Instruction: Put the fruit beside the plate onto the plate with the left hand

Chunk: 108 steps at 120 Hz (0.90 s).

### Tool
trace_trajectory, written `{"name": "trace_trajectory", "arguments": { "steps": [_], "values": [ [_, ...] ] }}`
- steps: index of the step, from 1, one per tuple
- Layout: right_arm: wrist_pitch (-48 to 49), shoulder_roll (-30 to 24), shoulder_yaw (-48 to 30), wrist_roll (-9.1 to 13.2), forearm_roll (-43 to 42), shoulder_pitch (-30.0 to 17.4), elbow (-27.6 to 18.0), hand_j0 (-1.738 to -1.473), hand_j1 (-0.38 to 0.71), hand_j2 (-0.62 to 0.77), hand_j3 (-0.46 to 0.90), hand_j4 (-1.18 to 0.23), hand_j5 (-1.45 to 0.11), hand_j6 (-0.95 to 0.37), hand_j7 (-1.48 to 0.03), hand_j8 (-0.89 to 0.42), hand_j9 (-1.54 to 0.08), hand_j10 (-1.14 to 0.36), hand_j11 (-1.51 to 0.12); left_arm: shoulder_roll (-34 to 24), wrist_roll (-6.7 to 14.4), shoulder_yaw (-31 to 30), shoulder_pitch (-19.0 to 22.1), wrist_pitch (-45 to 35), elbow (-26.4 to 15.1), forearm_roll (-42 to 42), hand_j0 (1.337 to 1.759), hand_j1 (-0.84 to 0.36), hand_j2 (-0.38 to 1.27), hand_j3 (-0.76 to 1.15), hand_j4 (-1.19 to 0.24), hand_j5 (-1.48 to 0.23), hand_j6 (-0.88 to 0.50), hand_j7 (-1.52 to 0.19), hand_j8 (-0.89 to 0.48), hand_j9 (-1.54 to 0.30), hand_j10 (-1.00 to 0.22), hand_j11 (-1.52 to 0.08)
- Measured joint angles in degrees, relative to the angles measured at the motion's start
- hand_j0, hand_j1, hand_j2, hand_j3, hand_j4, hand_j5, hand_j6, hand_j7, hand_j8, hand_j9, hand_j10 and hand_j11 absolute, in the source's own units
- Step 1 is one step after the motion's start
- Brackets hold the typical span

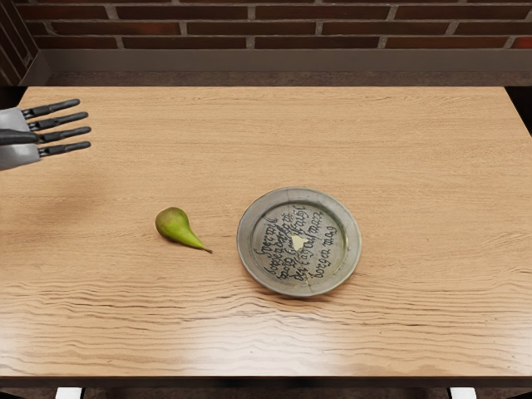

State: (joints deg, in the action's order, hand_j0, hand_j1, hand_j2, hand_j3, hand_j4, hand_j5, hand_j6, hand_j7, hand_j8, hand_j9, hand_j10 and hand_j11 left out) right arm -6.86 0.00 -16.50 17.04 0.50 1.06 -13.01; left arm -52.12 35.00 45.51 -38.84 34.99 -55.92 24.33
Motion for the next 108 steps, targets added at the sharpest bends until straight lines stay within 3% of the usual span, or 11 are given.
{"name": "trace_trajectory", "arguments": {
  "steps": [21,28,37,47,58,70,81,94,108],
  "values": [
    [0.0,0.0,-0.02,-0.04,0.16,0.0,0.0,-1.658,-0.35,0.0,0.0,0.0,0.0,0.0,0.0,0.0,0.0,0.0,0.0,1.39,0.0,-0.83,-2.2,0.06,0.19,-0.91,1.658,0.3,0.01,0.0,-0.04,-0.05,-0.03,-0.05,-0.03,-0.05,-0.04,-0.05],
    [0.0,0.0,-0.02,-0.04,0.16,0.0,0.0,-1.658,-0.35,0.0,0.0,0.0,0.0,0.0,0.0,0.0,0.0,0.0,0.0,5.36,0.0,-2.05,-7.63,0.05,-0.05,-7.49,1.658,0.3,0.01,0.0,-0.04,-0.05,-0.03,-0.05,-0.03,-0.05,-0.04,-0.05],
    [0.01,0.0,-0.02,-0.04,0.14,0.0,0.0,-1.658,-0.35,0.0,0.0,0.0,0.0,0.0,0.0,0.0,0.0,0.0,0.0,7.54,0.0,-2.99,-10.4,0.05,-1.93,-20.02,1.658,0.3,0.01,0.0,-0.04,-0.05,-0.04,-0.05,-0.04,-0.05,-0.04,-0.05],
    [0.0,0.0,-0.02,-0.04,0.12,0.0,0.0,-1.658,-0.35,0.0,0.0,0.0,0.0,0.0,0.0,0.0,0.0,0.0,0.0,7.56,0.0,-3.15,-11.16,0.05,-7.86,-34.19,1.658,0.29,0.01,0.0,-0.04,-0.06,-0.04,-0.06,-0.04,-0.06,-0.04,-0.06],
    [0.01,0.0,-0.02,-0.03,0.12,0.0,0.0,-1.658,-0.35,0.0,0.0,0.0,0.0,0.0,0.0,0.0,0.0,0.0,0.0,7.55,0.0,-2.58,-10.98,0.04,-18.26,-50.14,1.658,0.28,0.01,0.0,-0.06,-0.08,-0.06,-0.08,-0.06,-0.08,-0.06,-0.08],
    [0.0,0.0,-0.02,-0.03,0.11,0.0,0.0,-1.658,-0.35,0.0,0.0,0.0,0.0,0.0,0.0,0.0,0.0,0.0,0.0,9.19,0.0,-2.66,-8.9,0.03,-29.94,-67.63,1.658,0.26,0.01,0.0,-0.07,-0.09,-0.07,-0.09,-0.07,-0.09,-0.07,-0.09],
    [0.0,0.0,-0.02,-0.03,0.11,0.0,0.0,-1.658,-0.35,0.0,0.0,0.0,0.0,0.0,0.0,0.0,0.0,0.0,0.0,11.67,0.0,-3.24,-6.65,-3.03,-38.03,-83.39,1.658,0.26,0.02,0.0,-0.08,-0.1,-0.08,-0.1,-0.08,-0.1,-0.08,-0.1],
    [0.0,0.0,-0.02,-0.05,0.11,0.0,0.01,-1.658,-0.35,0.0,0.0,0.0,0.0,0.0,0.0,0.0,0.0,0.0,0.0,14.74,0.0,-4.45,-6.22,-8.68,-42.59,-97.1,1.658,0.25,0.02,0.0,-0.08,-0.11,-0.08,-0.11,-0.08,-0.11,-0.08,-0.11],
    [0.0,0.0,-0.02,-0.05,0.11,0.0,0.0,-1.658,-0.35,0.0,0.0,0.0,0.0,0.0,0.0,0.0,0.0,0.0,0.0,16.81,0.0,-8.07,-5.97,-15.08,-43.49,-105.7,1.658,0.26,0.02,0.0,-0.08,-0.1,-0.08,-0.1,-0.08,-0.1,-0.08,-0.1]
  ]
}}
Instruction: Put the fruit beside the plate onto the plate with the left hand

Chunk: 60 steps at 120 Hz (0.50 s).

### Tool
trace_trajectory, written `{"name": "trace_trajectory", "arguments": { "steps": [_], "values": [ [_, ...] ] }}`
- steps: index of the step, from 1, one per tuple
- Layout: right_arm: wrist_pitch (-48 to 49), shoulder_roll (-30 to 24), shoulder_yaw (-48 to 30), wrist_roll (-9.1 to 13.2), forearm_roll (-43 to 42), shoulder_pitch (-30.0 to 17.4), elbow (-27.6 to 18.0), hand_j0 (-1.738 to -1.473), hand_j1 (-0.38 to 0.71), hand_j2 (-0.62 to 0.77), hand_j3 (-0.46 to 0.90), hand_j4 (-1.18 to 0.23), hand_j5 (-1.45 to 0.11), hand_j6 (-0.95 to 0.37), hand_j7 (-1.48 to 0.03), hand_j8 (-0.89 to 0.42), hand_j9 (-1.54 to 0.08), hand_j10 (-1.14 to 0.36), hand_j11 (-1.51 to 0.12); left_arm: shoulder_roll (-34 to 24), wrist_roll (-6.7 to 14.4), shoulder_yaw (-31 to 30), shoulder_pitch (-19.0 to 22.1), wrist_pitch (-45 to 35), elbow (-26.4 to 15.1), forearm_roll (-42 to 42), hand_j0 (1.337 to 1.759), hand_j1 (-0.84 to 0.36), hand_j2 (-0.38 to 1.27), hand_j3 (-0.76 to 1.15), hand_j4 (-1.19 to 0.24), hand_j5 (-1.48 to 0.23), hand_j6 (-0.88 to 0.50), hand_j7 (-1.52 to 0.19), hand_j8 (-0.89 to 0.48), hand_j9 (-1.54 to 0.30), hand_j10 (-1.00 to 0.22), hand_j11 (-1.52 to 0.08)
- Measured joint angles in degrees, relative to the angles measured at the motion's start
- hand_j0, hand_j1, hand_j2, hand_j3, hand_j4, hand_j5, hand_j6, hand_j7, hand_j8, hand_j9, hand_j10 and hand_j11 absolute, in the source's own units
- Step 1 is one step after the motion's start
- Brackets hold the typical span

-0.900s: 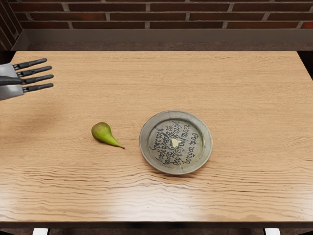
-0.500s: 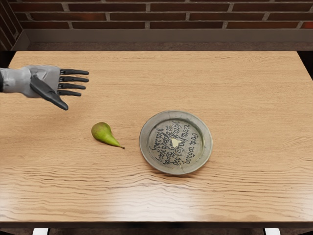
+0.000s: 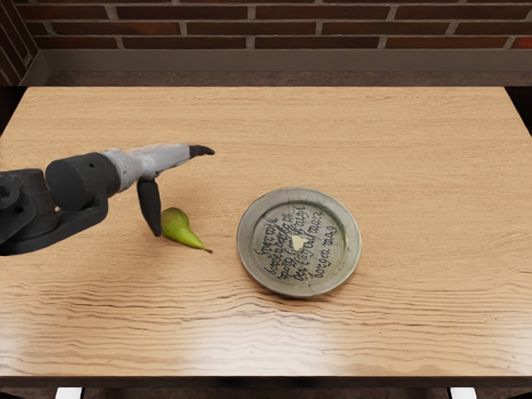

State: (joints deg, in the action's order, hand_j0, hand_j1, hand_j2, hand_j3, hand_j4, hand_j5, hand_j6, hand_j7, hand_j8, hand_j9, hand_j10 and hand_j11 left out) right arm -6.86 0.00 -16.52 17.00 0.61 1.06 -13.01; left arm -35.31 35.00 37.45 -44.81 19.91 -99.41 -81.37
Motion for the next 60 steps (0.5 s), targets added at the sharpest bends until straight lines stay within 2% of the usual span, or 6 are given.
{"name": "trace_trajectory", "arguments": {
  "steps": [28,60],
  "values": [
    [0.0,0.0,0.0,0.02,0.0,0.0,0.0,-1.658,-0.35,0.0,0.0,0.0,0.0,0.0,0.0,0.0,0.0,0.0,0.0,3.8,0.0,-5.02,0.72,-5.2,6.19,-3.7,1.658,0.27,0.01,0.0,-0.07,-0.09,-0.07,-0.09,-0.07,-0.09,-0.07,-0.09],
    [0.0,0.0,0.0,0.03,0.0,0.0,0.0,-1.658,-0.35,0.0,0.0,0.0,0.0,0.0,0.0,0.0,0.0,0.0,0.0,4.37,0.0,-8.03,2.68,-12.9,8.82,-4.24,1.658,0.27,0.02,0.0,-0.07,-0.09,-0.07,-0.09,-0.07,-0.09,-0.07,-0.09]
  ]
}}
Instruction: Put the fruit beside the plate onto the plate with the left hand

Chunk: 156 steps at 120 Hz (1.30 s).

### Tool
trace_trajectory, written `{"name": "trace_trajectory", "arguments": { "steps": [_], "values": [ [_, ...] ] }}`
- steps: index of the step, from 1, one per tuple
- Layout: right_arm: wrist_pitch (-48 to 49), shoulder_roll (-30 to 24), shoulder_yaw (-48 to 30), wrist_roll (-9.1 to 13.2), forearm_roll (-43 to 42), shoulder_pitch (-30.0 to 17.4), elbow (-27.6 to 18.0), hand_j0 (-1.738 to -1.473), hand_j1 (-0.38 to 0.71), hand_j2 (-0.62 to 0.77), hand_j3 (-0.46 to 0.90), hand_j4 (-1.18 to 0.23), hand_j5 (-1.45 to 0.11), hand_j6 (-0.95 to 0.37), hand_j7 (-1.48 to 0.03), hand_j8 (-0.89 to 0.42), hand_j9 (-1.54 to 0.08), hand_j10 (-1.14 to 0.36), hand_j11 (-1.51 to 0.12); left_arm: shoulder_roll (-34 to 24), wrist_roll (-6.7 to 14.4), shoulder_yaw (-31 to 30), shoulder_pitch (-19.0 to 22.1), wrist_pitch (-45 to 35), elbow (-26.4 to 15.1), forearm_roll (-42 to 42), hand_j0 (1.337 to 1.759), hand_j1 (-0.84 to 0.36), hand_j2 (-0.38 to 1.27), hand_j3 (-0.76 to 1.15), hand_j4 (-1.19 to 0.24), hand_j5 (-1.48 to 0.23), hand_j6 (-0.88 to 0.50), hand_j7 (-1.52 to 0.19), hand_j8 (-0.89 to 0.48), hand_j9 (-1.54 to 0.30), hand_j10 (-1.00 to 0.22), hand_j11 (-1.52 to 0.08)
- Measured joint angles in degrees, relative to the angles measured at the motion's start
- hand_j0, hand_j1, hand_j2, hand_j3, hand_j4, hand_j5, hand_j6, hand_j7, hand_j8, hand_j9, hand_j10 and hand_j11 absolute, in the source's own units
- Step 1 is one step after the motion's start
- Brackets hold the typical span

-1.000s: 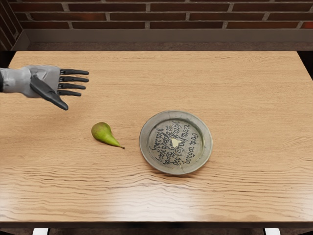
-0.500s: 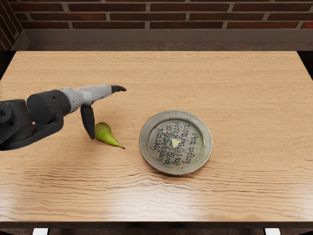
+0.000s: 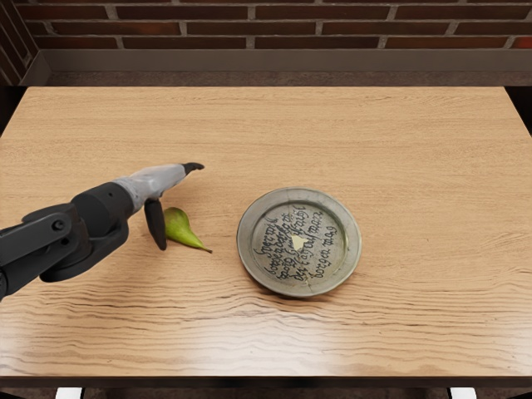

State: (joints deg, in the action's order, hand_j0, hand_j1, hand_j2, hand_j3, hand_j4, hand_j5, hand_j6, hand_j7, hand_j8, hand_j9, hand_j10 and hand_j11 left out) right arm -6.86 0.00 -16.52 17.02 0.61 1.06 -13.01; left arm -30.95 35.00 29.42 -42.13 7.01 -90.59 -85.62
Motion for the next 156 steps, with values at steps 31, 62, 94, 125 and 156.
{"name": "trace_trajectory", "arguments": {
  "steps": [31,62,94,125,156],
  "values": [
    [0.0,0.0,0.0,-0.01,0.0,0.0,0.0,-1.658,-0.35,0.0,0.0,0.0,0.0,0.0,0.0,0.0,0.0,0.0,0.0,0.1,0.0,-1.02,0.03,-1.1,0.79,0.01,1.658,0.07,0.05,0.0,-0.23,-0.3,-0.23,-0.3,-0.23,-0.3,-0.23,-0.3],
    [0.0,0.0,0.0,0.0,0.0,0.0,0.0,-1.658,-0.35,0.0,0.0,0.0,0.0,0.0,0.0,0.0,0.0,0.0,0.0,0.1,0.01,-2.45,-0.05,-1.13,0.81,0.07,1.658,-0.1,0.06,0.0,-0.38,-0.5,-0.38,-0.5,-0.38,-0.5,-0.38,-0.5],
    [0.0,0.0,0.0,-0.04,0.0,0.0,0.0,-1.658,-0.35,0.0,0.0,0.0,0.0,0.0,0.0,0.0,0.0,0.0,0.0,0.1,0.02,-4.2,-0.76,-1.07,0.48,0.07,1.657,-0.21,0.09,0.0,-0.48,-0.63,-0.48,-0.63,-0.48,-0.63,-0.48,-0.63],
    [0.0,0.0,0.0,-0.02,0.0,0.0,0.01,-1.658,-0.35,0.0,0.0,0.0,0.0,0.0,0.0,0.0,0.0,0.0,0.0,0.01,-0.01,-4.67,-1.4,-1.02,0.41,0.19,1.655,-0.25,0.21,0.0,-0.59,-0.78,-0.44,-0.78,-0.5,-0.78,-0.59,-0.78],
    [0.0,0.0,0.0,-0.02,-0.05,0.0,0.01,-1.658,-0.35,0.0,0.0,0.0,0.0,0.0,0.0,0.0,0.0,0.0,0.0,-2.22,0.02,-4.01,-7.88,-0.98,0.68,9.17,1.654,-0.24,0.37,0.0,-0.67,-0.92,-0.46,-0.92,-0.52,-0.92,-0.69,-0.92]
  ]
}}
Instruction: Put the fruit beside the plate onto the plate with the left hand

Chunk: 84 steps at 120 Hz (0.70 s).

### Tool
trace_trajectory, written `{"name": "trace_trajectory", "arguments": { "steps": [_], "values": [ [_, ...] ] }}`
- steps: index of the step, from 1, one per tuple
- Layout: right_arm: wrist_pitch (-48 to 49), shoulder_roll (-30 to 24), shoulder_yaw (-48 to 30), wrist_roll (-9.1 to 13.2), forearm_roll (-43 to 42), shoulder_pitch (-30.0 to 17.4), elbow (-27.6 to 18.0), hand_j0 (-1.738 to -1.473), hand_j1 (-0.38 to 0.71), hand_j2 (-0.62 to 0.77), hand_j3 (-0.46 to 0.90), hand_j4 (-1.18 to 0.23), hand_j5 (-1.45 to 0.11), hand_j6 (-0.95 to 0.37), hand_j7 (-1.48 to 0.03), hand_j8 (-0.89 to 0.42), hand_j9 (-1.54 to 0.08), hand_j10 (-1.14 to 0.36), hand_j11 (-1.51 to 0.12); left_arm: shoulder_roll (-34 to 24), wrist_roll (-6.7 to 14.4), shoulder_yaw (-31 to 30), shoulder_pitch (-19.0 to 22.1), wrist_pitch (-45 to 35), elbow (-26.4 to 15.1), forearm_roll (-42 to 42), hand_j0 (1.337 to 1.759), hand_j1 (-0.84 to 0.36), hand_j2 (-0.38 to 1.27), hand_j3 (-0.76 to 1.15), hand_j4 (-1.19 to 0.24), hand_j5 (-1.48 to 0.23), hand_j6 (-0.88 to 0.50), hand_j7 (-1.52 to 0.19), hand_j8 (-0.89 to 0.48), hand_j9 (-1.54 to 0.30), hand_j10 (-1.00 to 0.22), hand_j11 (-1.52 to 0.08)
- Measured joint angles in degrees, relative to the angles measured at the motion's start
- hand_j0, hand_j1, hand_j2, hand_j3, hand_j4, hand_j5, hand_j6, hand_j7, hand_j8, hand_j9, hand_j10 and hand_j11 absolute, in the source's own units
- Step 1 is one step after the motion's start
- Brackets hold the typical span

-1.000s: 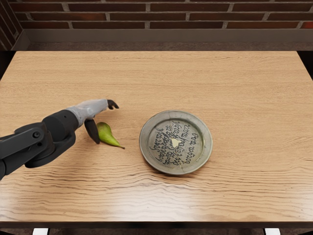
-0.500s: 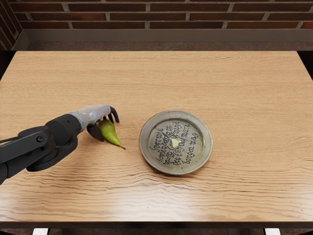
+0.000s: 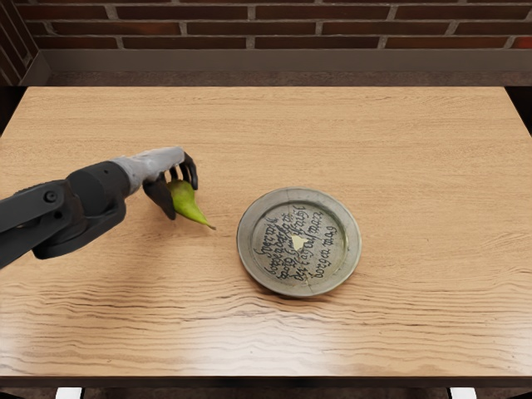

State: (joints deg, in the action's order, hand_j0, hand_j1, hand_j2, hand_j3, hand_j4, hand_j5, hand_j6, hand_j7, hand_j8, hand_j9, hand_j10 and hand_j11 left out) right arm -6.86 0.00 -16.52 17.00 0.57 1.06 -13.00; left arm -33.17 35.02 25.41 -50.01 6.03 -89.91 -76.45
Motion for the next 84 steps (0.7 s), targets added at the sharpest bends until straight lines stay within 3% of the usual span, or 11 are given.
{"name": "trace_trajectory", "arguments": {
  "steps": [24,47,84],
  "values": [
    [0.0,0.0,0.0,0.02,-0.01,0.0,-0.01,-1.658,-0.35,0.0,0.0,0.0,0.0,0.0,0.0,0.0,0.0,0.0,0.0,-0.11,0.02,2.04,-0.5,0.15,0.58,10.43,1.654,-0.3,0.56,0.0,-0.65,-0.97,-0.42,-0.95,-0.49,-0.95,-0.71,-0.95],
    [0.0,0.0,0.0,0.01,-0.03,0.0,0.02,-1.658,-0.35,0.0,0.0,0.0,0.0,0.0,0.0,0.0,0.0,0.0,0.0,0.66,0.0,5.32,-4.89,0.12,0.69,19.93,1.655,-0.28,0.49,0.0,-0.68,-0.97,-0.43,-0.96,-0.48,-0.96,-0.72,-0.96],
    [0.0,0.0,0.0,-0.01,-0.04,0.0,0.0,-1.658,-0.35,0.0,0.0,0.0,0.0,0.0,0.0,0.0,0.0,0.0,0.0,11.19,-0.03,4.26,-5.74,0.22,0.57,23.52,1.656,-0.29,0.5,0.0,-0.7,-0.98,-0.41,-0.95,-0.47,-0.96,-0.72,-0.96]
  ]
}}
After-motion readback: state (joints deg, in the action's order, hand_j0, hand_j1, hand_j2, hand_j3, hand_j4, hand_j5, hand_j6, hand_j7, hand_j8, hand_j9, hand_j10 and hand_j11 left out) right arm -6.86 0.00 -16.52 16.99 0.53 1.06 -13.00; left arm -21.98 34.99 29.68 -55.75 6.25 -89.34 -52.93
